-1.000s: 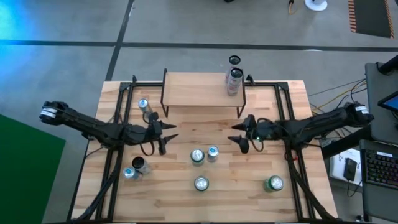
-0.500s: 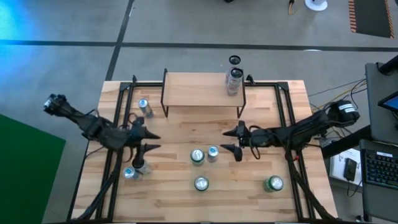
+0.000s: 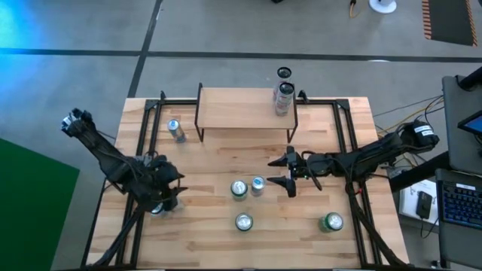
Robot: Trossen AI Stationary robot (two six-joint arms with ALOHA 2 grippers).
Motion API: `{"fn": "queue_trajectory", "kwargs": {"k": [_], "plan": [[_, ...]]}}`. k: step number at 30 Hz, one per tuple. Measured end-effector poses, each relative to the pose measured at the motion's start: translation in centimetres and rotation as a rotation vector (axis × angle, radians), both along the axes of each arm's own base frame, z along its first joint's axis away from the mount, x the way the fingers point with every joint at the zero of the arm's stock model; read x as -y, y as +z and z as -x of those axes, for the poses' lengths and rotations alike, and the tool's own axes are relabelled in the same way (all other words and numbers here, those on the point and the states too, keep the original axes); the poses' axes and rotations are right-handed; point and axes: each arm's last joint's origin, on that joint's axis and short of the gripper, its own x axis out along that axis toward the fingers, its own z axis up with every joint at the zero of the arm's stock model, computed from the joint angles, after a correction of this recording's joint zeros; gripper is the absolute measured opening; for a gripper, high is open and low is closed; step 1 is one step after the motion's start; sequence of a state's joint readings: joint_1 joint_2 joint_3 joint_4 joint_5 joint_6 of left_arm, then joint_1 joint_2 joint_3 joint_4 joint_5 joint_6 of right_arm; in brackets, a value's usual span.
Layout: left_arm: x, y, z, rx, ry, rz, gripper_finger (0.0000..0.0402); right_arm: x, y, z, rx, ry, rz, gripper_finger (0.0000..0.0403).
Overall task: Place canned beverage on shelf
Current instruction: Put the white-pink soda can on the shelf aligned with the other white-pink soda can
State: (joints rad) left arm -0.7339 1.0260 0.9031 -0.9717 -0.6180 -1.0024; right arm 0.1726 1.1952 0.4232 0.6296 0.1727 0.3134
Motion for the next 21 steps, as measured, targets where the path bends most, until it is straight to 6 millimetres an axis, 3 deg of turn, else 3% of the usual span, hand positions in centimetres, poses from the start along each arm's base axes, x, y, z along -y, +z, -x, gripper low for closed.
{"fn": "queue_trajectory", "kwargs": {"k": [10, 21], "plan": [[1.0, -0.3, 0.6, -0.134, -0.049, 0.228, 0.032, 0.0, -0.1, 0.0, -0.008, -0.005, -0.01, 0.029], [1.5, -1.4, 0.6, -0.277, -0.058, 0.236, 0.0328, 0.0, -0.2, 0.0, -0.016, -0.003, 0.003, 0.029]]}}
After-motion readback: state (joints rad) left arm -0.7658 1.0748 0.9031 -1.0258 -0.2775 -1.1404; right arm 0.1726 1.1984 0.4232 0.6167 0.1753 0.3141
